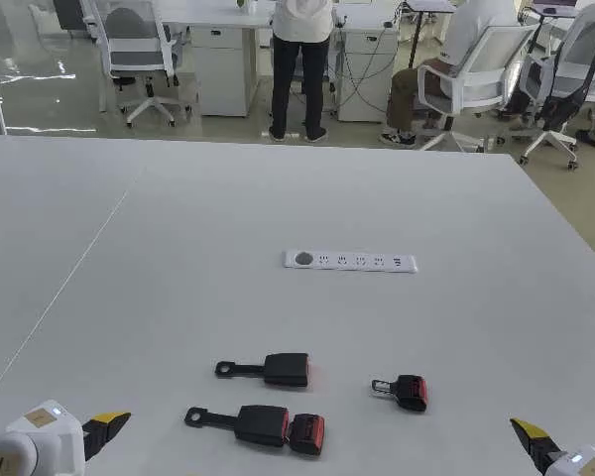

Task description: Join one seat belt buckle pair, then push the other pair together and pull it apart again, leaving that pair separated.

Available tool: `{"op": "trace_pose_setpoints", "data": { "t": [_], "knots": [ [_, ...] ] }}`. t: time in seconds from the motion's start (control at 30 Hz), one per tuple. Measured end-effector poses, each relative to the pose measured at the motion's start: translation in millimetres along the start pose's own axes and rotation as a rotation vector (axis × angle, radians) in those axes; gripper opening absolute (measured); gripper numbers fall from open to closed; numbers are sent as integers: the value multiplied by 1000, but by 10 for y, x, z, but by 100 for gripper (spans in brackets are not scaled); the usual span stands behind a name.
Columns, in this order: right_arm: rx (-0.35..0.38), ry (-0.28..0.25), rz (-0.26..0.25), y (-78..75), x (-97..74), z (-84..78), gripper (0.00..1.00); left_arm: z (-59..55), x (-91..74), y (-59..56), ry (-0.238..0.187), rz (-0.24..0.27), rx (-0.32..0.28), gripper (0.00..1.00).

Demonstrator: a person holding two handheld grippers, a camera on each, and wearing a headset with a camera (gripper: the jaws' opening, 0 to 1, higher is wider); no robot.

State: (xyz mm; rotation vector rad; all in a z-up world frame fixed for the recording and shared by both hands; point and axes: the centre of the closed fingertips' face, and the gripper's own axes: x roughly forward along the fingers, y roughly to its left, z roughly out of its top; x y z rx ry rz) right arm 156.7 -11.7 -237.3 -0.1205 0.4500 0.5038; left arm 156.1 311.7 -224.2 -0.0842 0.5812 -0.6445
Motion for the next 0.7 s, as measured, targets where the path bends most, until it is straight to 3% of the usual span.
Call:
{"op": "trace_pose_setpoints", "data": {
  "t": [0.4, 0.7],
  "knots": [
    [11, 17, 34, 91, -2, -86, 100, -16, 31, -124, 9, -23, 35, 100],
    [10, 15, 30, 77, 0, -62, 100, -20, 10, -90, -1, -22, 38, 100]
  ]
}}
